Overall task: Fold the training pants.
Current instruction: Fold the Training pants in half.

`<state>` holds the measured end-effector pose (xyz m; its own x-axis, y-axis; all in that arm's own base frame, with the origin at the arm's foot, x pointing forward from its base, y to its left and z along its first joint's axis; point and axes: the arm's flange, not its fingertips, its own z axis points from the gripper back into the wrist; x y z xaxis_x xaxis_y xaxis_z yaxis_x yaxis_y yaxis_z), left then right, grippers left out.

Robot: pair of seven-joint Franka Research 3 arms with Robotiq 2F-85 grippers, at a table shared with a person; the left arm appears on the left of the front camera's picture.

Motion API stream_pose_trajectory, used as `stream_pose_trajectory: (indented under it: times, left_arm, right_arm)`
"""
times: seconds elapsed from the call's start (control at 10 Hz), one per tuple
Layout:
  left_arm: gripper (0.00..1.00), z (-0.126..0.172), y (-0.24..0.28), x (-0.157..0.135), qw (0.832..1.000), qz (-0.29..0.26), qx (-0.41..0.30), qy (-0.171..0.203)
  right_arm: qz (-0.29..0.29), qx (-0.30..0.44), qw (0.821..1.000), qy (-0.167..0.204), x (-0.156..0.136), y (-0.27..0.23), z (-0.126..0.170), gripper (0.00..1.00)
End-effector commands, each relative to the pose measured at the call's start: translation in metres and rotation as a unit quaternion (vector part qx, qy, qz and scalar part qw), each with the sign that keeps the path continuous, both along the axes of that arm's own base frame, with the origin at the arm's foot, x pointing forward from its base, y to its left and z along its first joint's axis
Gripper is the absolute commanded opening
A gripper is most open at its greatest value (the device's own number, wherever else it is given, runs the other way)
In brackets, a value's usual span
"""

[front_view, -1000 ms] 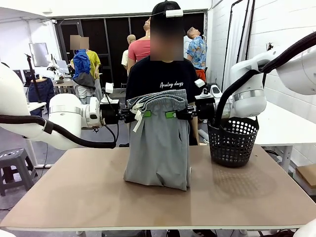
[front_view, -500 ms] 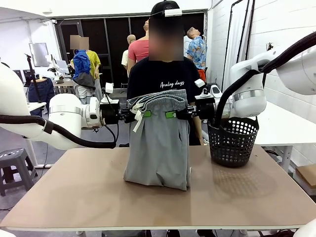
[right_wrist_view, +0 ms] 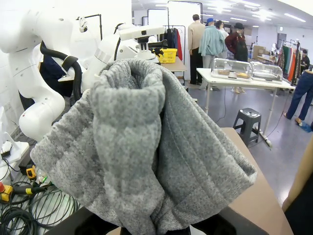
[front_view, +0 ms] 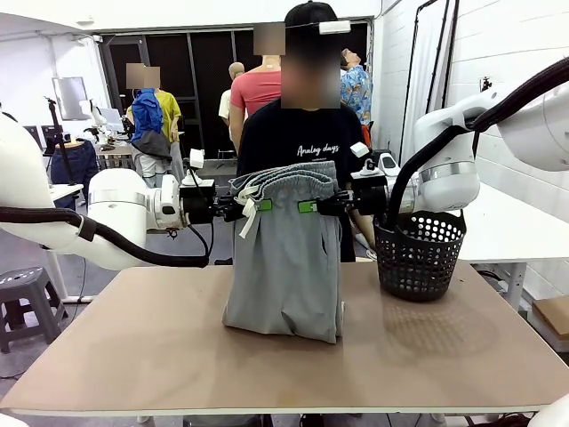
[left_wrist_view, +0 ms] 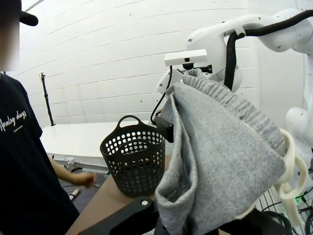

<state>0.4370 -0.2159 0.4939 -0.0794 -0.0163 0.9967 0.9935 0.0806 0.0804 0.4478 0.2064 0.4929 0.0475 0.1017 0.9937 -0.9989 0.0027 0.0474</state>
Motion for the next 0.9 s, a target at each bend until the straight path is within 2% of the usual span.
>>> stream_pose_trajectory:
  times: [0.0,0.8]
  left_arm:
    - [0.0,0.0046,-0.0008,-0.0012,1.0,0.001,0.004,-0.008]
    - [0.0,0.0046,-0.0008,-0.0012,1.0,0.001,0.004,-0.008]
  right_arm:
    - [-0.004,0.015,1.0,0.005,-0.0029,0.0008,0.0002,0.0]
    - [-0.004,0.015,1.0,0.005,-0.0029,0.0008,0.0002,0.0]
